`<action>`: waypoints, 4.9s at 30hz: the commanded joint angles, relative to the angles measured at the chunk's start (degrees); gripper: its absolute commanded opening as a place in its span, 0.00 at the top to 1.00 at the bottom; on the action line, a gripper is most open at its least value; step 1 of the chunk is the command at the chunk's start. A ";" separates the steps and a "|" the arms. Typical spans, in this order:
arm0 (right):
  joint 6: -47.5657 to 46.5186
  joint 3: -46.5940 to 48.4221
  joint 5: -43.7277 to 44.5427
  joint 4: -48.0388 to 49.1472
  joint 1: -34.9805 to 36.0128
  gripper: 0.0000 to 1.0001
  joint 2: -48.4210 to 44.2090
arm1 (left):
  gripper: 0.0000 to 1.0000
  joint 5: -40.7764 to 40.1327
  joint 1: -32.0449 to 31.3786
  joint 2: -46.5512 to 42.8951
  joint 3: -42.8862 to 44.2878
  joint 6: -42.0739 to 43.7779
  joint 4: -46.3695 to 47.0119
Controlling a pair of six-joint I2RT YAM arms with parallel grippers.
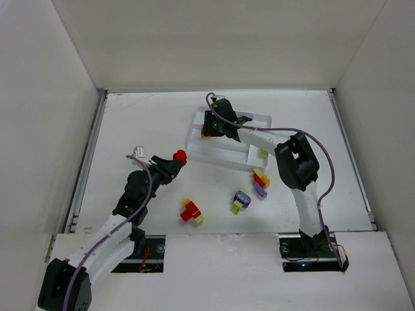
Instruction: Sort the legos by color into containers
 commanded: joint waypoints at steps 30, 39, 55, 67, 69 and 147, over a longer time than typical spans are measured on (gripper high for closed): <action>1.71 -50.16 14.12 24.22 3.23 0.62 -46.81 | 0.88 -16.41 -13.55 31.23 29.14 21.14 -14.23; 4.88 -60.91 14.04 30.65 3.23 0.57 -55.19 | 0.88 -19.50 -13.65 41.08 43.30 15.19 -30.06; 7.17 -63.81 12.81 31.79 2.88 0.54 -59.23 | 0.88 -27.67 -13.21 56.38 53.94 12.62 -36.05; 6.81 -63.20 12.54 31.79 2.97 0.47 -57.65 | 0.71 -29.34 -13.12 58.23 52.98 14.82 -30.51; 6.55 -63.02 12.54 31.79 3.14 0.46 -57.30 | 0.67 -29.34 -12.94 58.06 52.71 15.17 -29.98; 6.45 -52.55 4.13 25.19 28.04 0.67 -45.59 | 0.43 -11.60 0.86 -2.67 7.80 3.05 -29.12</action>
